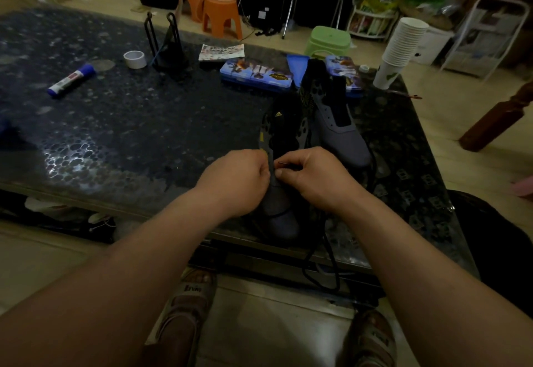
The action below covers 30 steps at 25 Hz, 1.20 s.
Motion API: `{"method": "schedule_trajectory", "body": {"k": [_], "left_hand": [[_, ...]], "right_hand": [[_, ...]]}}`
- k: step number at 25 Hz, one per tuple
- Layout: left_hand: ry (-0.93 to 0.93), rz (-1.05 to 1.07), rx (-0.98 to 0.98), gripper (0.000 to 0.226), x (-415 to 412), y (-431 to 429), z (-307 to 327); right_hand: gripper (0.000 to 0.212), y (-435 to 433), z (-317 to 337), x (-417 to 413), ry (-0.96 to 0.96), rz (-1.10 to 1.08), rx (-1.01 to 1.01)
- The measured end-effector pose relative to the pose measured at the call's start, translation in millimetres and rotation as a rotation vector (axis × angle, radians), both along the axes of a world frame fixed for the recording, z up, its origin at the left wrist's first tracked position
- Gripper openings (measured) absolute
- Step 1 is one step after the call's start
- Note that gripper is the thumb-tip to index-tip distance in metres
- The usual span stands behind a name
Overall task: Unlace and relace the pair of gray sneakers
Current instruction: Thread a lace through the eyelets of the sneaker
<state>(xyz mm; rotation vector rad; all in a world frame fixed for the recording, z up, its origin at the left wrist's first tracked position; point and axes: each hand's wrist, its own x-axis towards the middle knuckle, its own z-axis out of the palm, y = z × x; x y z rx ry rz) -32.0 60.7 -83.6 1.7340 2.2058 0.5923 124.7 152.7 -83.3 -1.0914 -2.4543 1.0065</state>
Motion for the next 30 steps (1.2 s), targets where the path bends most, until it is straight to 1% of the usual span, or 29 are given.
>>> {"method": "schedule_trajectory", "body": {"k": [1,3,5,6,8,9,10,12,14,18,20,22,25,26,27,29,30], "left_hand": [[-0.065,0.003,-0.02,0.023,-2.0,1.1,-1.7],[-0.3,0.034,-0.055,0.018,-9.2,1.8,-6.7],[-0.513,0.08,-0.093,0.016,-12.2,-0.5,-11.1],[-0.576,0.094,-0.105,0.016,-12.6,-1.3,-13.4],[-0.663,0.085,-0.12,0.019,-11.5,-2.8,-15.3],[-0.687,0.067,-0.133,0.022,-10.9,-3.1,-16.0],[-0.68,0.043,-0.148,0.026,-10.6,-3.2,-16.4],[-0.566,0.004,-0.156,0.035,-9.1,-2.9,-17.0],[-0.479,0.0,-0.132,0.038,-5.6,-2.9,-18.7],[-0.499,0.003,-0.11,0.034,-3.6,-3.4,-22.3],[-0.508,0.009,-0.101,0.039,-6.0,-2.1,-25.8],[-0.509,0.023,-0.12,0.044,-7.2,-1.7,-27.0],[-0.474,0.03,-0.149,0.042,-6.0,-2.9,-24.6],[-0.442,0.024,-0.147,0.04,-4.8,-3.8,-22.1],[-0.402,0.014,-0.148,0.039,-3.8,-4.6,-19.8],[-0.359,-0.004,-0.137,0.04,-1.6,-5.5,-17.6],[-0.375,-0.001,-0.122,0.039,-1.7,-4.9,-17.7]], "right_hand": [[0.019,0.2,0.5,-0.1,-0.027,0.013,0.011],[0.021,0.3,1.6,-0.6,-0.089,0.047,0.05],[0.016,0.8,2.3,-1.6,-0.137,0.064,0.067],[0.013,0.8,2.1,-2.3,-0.151,0.062,0.065],[0.022,-1.3,0.0,-4.7,-0.159,0.043,0.059],[0.023,-2.5,-1.1,-6.6,-0.149,0.033,0.049],[0.02,-3.6,-1.4,-8.2,-0.138,0.028,0.042],[0.012,-5.8,-2.8,-9.5,-0.129,0.019,0.058],[0.013,-9.2,-5.9,-8.3,-0.123,-0.001,0.1],[0.014,-14.5,-2.3,-5.8,-0.049,-0.049,0.193],[0.014,-5.3,11.6,2.9,-0.025,-0.121,0.221],[0.015,7.4,30.4,22.3,0.018,-0.237,0.177],[0.017,23.3,49.5,57.7,0.231,-0.487,-0.056],[0.019,26.5,51.8,65.0,0.282,-0.561,-0.104],[0.018,29.7,51.1,68.7,0.269,-0.579,-0.081],[0.01,28.6,46.4,66.1,0.068,-0.476,0.13],[0.017,23.6,44.1,59.3,-0.019,-0.395,0.255]]}}
